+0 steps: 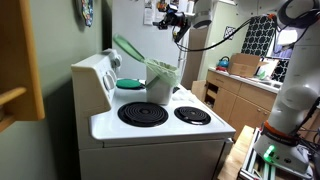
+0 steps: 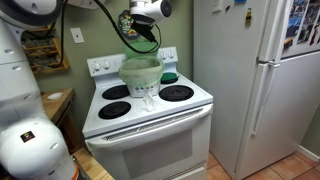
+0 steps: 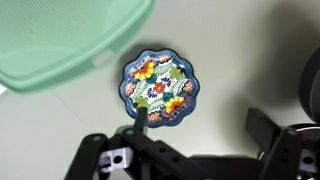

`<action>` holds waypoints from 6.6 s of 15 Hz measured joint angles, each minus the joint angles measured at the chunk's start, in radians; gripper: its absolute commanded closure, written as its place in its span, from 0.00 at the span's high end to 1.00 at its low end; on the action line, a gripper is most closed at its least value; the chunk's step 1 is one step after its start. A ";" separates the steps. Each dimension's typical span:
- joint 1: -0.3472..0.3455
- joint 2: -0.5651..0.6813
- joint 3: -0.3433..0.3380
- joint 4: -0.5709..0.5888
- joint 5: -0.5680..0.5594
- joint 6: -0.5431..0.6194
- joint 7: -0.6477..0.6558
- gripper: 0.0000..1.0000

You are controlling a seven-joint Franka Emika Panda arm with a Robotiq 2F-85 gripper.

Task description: Open the lid on the bin

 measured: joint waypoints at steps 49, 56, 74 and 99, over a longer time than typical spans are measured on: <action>-0.009 -0.282 -0.080 -0.794 -1.346 0.435 0.512 1.00; 0.056 -0.162 -0.111 -0.753 -1.122 0.485 0.213 0.70; 0.013 -0.163 -0.109 -0.689 -1.015 0.339 0.160 0.02; 0.197 -0.247 -0.227 -0.350 -0.716 0.174 0.266 0.02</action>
